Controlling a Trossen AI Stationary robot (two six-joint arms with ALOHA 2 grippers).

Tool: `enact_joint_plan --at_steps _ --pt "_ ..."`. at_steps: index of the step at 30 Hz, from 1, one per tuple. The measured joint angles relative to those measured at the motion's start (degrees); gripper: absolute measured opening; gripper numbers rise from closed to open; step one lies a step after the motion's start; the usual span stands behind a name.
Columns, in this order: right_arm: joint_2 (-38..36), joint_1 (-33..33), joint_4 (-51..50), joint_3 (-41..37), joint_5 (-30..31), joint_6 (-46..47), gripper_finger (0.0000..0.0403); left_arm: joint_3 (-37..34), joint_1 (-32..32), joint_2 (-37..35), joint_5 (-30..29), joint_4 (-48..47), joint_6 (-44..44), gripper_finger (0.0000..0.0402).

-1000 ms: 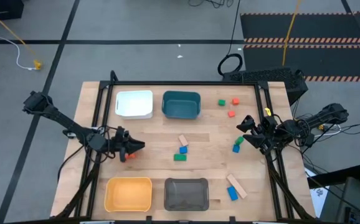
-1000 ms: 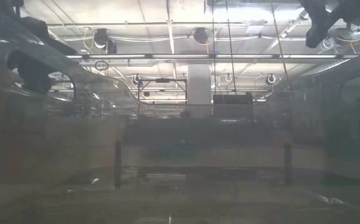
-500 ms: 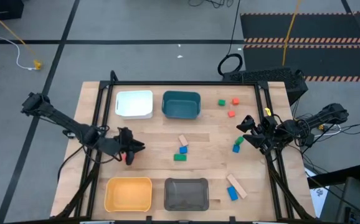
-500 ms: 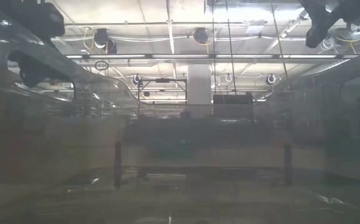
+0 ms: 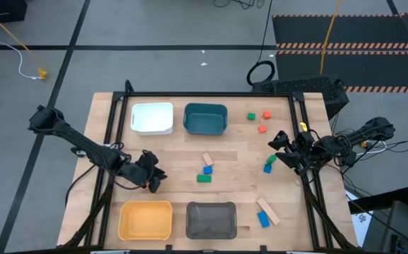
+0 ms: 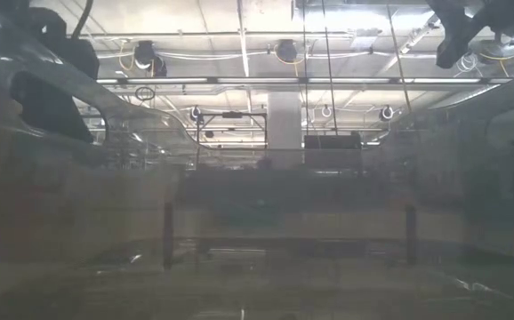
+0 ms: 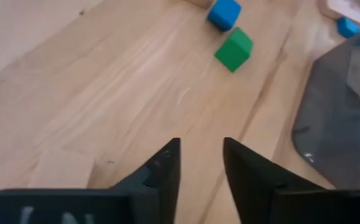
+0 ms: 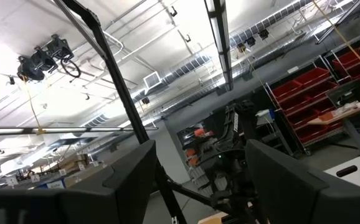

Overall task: Sort & place blocks by color
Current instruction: Put the top left brown block into the blue bin

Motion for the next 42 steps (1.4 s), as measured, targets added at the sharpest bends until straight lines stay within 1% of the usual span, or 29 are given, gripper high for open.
enact_joint_plan --at_steps 3,6,8,11,14,18,21,23,25,29,33,37,40,42 --pt "0.0 0.0 -0.02 -0.01 0.01 -0.01 0.0242 0.0 0.18 0.34 -0.02 -0.67 -0.07 0.0192" --pt "0.0 0.0 -0.02 0.0 0.02 -0.02 0.0242 0.0 0.18 0.34 -0.36 -1.52 2.83 0.0244" --pt "0.0 0.0 0.0 -0.01 0.01 -0.02 0.0242 0.0 0.34 0.32 -0.72 -2.56 4.53 0.0268" --pt "0.0 0.02 -0.02 0.0 0.02 -0.01 0.0242 0.01 1.84 0.32 -1.17 -4.61 6.66 0.0282" --pt "0.0 0.01 -0.02 -0.02 0.01 -0.01 0.0242 0.3 4.04 0.32 -1.17 -8.32 7.92 0.028" --pt "0.0 0.02 -0.02 -0.02 0.0 -0.02 0.0242 2.7 6.74 0.31 -1.14 -17.71 9.51 0.0262" --pt "0.0 0.0 -0.02 -0.01 0.01 -0.02 0.0242 2.93 7.78 0.3 1.46 -21.02 9.46 0.0248" --pt "0.0 0.0 -0.01 0.0 0.02 -0.01 0.0242 2.49 7.78 0.3 4.02 -20.77 8.83 0.0244" --pt "0.0 0.01 -0.01 0.0 0.02 -0.02 0.0242 2.04 7.63 0.7 5.14 -20.44 8.57 0.0242" --pt "-0.02 0.01 0.0 -0.02 0.01 -0.02 0.0242 1.9 7.63 2.72 4.72 -19.72 9.04 0.0241" --pt "-0.02 0.01 0.0 -0.02 0.02 -0.02 0.0242 1.88 7.61 6.76 4.7 -18.86 9.43 0.0241" --pt "-0.02 0.02 0.02 0.0 0.0 0.0 0.0242 1.86 7.63 10.66 4.68 -15.29 10.47 0.0239" --pt "-0.02 0.02 0.0 -0.02 0.01 -0.02 0.0242 1.86 7.63 11.76 4.31 -13.53 11.6 0.022" --pt "0.0 0.02 -0.02 -0.01 0.02 0.0 0.0242 1.84 7.64 11.94 4.28 -12.43 11.87 0.0194"
